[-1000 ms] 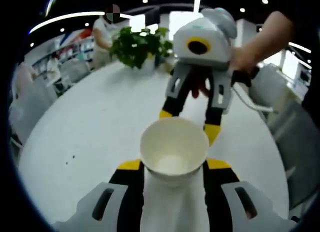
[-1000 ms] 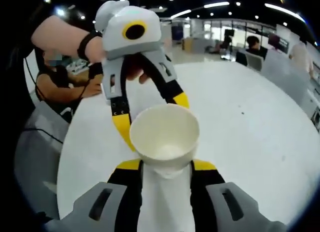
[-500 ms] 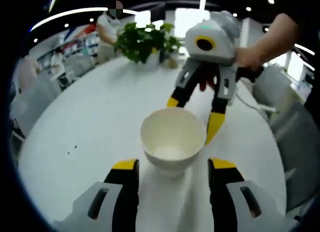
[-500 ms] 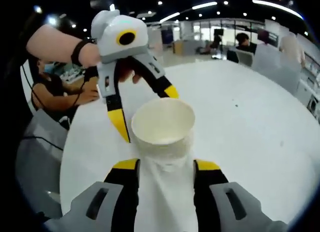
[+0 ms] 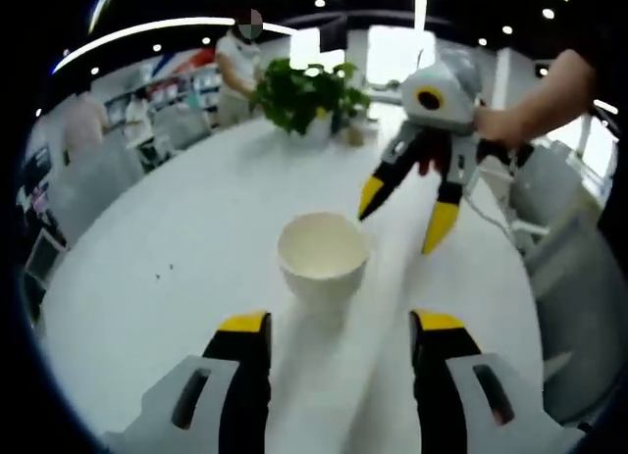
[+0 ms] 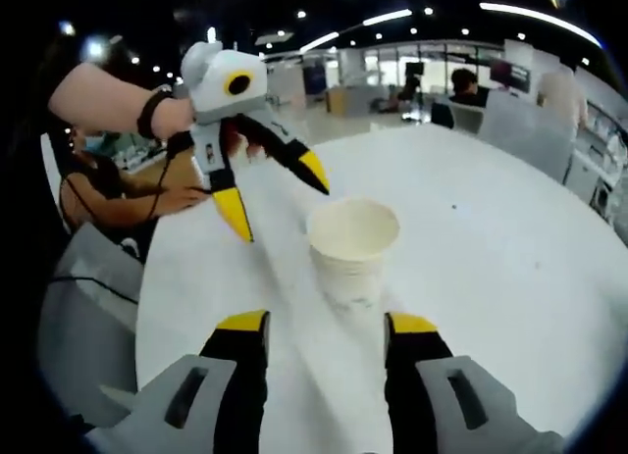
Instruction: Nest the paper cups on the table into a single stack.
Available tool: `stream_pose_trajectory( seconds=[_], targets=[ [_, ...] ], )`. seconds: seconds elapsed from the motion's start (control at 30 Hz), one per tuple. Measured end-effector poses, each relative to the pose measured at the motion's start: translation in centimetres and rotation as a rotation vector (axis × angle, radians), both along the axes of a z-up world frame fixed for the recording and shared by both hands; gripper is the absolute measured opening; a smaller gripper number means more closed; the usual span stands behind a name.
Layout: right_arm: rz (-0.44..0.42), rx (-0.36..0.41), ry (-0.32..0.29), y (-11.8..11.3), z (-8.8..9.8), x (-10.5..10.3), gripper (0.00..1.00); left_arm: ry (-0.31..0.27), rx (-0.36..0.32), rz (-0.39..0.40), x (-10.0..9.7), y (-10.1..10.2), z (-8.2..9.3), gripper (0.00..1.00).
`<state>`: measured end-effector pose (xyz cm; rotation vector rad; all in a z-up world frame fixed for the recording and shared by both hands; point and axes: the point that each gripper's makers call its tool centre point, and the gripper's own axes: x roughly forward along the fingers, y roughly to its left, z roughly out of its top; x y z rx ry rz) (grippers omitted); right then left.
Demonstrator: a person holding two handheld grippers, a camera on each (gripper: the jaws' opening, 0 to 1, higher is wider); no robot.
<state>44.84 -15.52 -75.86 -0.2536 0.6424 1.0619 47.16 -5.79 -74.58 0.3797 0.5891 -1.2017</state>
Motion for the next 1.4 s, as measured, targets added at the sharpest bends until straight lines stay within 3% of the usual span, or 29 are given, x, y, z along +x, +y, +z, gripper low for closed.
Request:
stream_pose_trajectory(
  seconds=[0.33,0.53,0.73,1.0,1.1,1.13,1.4],
  targets=[
    [-0.058,0.027,-0.039,-1.4,1.9,-4.6,0.56,0.018,-0.088,0.135,-4.9,3.3,1.6,0.62],
    [-0.096,0.042,-0.047,-2.7,2.3,-7.6,0.61,0.007,-0.104,0.171,-8.4,5.0,2.0,0.65],
    [-0.124,0.053,-0.044,-3.4,2.3,-9.1,0.69,-0.018,-0.149,0.185,-10.9,5.9,3.1,0.71],
    [-0.127,0.088,-0.063,-3.5,3.1,-10.2,0.86,-0.037,-0.215,0.218,-12.8,6.4,4.5,0.87],
    [-0.121,0.091,-0.065,-3.2,3.1,-10.6,0.95,-0.048,-0.236,0.243,-13.0,6.6,4.8,0.99],
    [-0.122,0.091,-0.065,-3.1,3.1,-10.7,1.0,-0.043,-0.229,0.248,-13.1,7.0,4.6,0.99],
    [-0.107,0.082,-0.069,-3.3,3.1,-11.7,1.0,-0.029,-0.224,0.28,-14.2,7.5,4.3,0.99]
  ],
)
